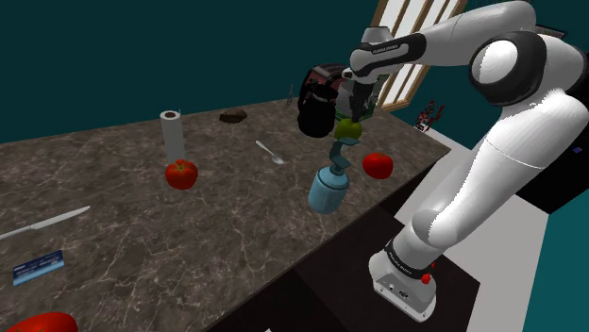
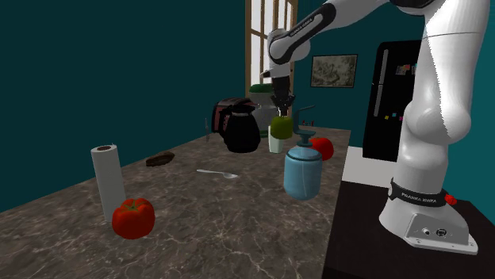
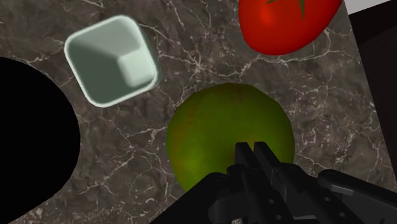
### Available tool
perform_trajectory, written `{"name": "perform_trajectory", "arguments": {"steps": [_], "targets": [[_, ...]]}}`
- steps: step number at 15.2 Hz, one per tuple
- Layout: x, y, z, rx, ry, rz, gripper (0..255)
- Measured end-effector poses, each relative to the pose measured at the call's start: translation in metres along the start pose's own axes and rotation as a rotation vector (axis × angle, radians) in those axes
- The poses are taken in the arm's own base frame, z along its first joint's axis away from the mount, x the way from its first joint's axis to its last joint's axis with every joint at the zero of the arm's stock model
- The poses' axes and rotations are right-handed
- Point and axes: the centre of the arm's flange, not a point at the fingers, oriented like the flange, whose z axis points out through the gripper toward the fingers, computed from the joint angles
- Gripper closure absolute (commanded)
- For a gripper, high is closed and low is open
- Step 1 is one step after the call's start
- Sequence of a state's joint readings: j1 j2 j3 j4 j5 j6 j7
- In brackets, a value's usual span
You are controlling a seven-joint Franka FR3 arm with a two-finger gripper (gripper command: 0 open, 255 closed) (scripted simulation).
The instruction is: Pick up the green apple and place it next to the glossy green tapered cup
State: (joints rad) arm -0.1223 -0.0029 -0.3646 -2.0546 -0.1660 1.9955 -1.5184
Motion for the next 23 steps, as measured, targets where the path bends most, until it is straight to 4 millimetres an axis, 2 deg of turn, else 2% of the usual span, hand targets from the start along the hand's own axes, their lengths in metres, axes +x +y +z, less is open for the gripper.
{"name": "perform_trajectory", "arguments": {"steps": [19, 23], "targets": [[0.016, 0.006, 0.099, 0.0, 0.0, 0.0, 255], [0.017, 0.007, 0.105, 0.0, 0.0, 0.0, 255]]}}
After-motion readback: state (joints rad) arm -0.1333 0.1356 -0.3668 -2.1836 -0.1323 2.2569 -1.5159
